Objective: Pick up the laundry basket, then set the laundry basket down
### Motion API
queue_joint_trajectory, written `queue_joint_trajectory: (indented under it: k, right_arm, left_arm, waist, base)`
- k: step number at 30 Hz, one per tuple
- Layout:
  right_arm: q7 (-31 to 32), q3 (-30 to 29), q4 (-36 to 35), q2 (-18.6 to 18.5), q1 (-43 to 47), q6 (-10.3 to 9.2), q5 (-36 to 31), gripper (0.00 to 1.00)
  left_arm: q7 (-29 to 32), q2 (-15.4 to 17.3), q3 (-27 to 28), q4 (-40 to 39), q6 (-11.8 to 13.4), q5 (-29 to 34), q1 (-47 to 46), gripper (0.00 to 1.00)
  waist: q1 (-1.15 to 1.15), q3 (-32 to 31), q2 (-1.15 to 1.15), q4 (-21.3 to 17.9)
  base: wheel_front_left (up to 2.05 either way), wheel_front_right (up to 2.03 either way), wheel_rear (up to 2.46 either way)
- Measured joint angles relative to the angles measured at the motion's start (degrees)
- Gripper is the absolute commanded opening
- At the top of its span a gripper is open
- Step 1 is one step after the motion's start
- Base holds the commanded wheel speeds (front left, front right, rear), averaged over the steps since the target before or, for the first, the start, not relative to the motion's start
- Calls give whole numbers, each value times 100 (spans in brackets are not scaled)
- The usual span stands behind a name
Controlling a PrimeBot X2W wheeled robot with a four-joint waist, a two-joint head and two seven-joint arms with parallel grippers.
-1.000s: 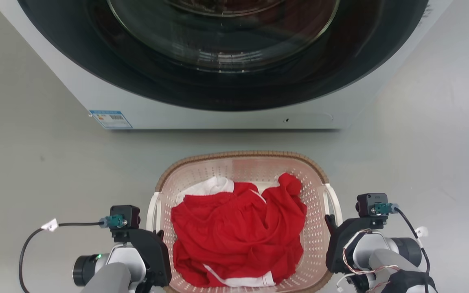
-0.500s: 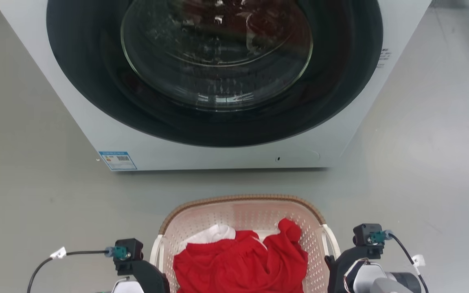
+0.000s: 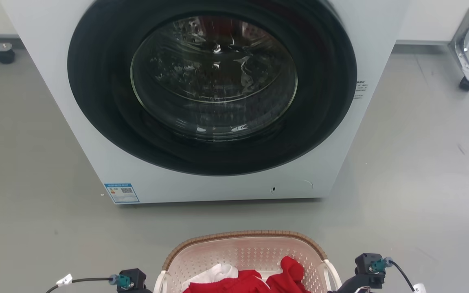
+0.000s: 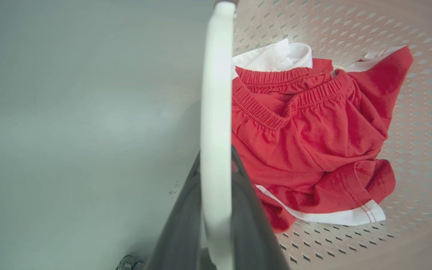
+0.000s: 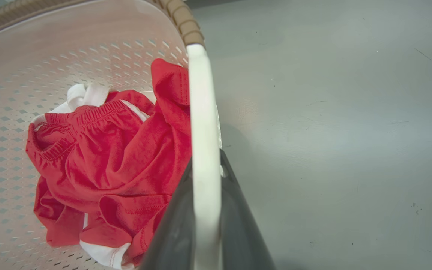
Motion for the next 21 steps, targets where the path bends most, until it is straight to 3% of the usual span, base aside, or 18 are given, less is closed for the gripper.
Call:
queue_joint_trajectory:
  k: [21]
  right_arm:
    - [194,114,18,-3,221,24,172,0]
  left_arm:
    - [224,29,-328,-216,214,-370,338,0]
  waist:
    - [1,-422,1,-21]
  base:
    - [0,0,0]
